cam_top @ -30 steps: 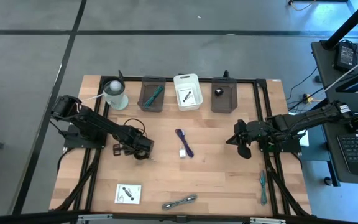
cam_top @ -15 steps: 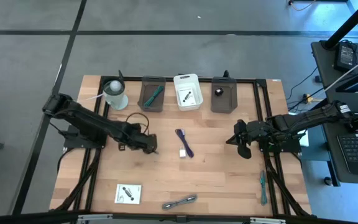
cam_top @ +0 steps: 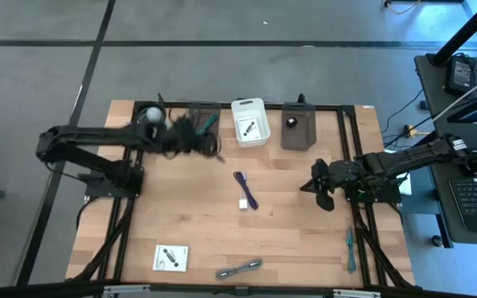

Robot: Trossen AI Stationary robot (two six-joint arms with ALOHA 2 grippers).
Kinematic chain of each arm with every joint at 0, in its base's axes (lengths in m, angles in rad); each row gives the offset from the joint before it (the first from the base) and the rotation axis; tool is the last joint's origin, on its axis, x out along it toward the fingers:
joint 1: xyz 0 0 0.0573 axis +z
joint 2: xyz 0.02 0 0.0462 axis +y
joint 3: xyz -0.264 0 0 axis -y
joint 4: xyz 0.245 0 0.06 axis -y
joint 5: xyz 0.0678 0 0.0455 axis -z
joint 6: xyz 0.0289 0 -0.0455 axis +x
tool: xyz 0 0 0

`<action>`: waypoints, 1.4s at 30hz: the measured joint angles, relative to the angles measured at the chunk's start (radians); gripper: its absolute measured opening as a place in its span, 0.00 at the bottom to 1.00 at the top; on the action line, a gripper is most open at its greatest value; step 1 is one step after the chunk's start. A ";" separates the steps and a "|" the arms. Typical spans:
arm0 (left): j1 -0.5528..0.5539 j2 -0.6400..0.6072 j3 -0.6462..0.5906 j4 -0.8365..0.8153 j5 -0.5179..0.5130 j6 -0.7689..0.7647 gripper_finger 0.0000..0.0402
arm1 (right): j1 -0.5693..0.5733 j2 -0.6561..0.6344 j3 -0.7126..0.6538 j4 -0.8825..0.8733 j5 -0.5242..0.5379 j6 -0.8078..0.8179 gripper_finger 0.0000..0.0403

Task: Pick and place items into bin
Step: Put the black charger cable into the left black bin

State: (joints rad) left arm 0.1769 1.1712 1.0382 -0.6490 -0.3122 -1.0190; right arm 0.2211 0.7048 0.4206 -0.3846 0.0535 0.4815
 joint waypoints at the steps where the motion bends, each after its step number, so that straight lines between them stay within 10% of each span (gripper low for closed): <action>1: 0.051 0.009 0.033 0.004 0.039 0.087 0.08 | 0.000 0.000 0.000 0.011 0.008 0.014 0.00; 12: 0.518 0.276 0.378 -0.170 0.320 0.891 0.08 | -0.001 0.000 0.000 0.093 0.138 0.048 0.00; 21: 0.657 0.525 0.508 -0.310 0.364 1.254 0.08 | -0.001 0.000 0.000 0.099 0.216 0.197 0.00; 42: 0.573 0.784 0.510 -0.356 0.224 0.963 0.08 | -0.003 0.000 0.000 0.097 0.218 0.277 0.00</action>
State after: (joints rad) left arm 0.7497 1.9556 1.5478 -1.0053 -0.0882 -0.0558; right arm 0.2180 0.7048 0.4210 -0.2878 0.2714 0.7588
